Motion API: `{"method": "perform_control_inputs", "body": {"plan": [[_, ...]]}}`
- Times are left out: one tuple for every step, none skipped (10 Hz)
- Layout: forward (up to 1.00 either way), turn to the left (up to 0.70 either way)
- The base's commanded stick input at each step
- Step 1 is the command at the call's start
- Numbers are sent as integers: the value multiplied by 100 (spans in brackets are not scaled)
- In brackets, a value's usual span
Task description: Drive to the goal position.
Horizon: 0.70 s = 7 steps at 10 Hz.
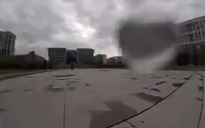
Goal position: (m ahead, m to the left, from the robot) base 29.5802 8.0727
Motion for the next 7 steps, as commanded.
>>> {"method": "perform_control_inputs", "body": {"plan": [[0, 2], [2, 0], [42, 0], [68, 0], [70, 0], [70, 0], [70, 0]]}}
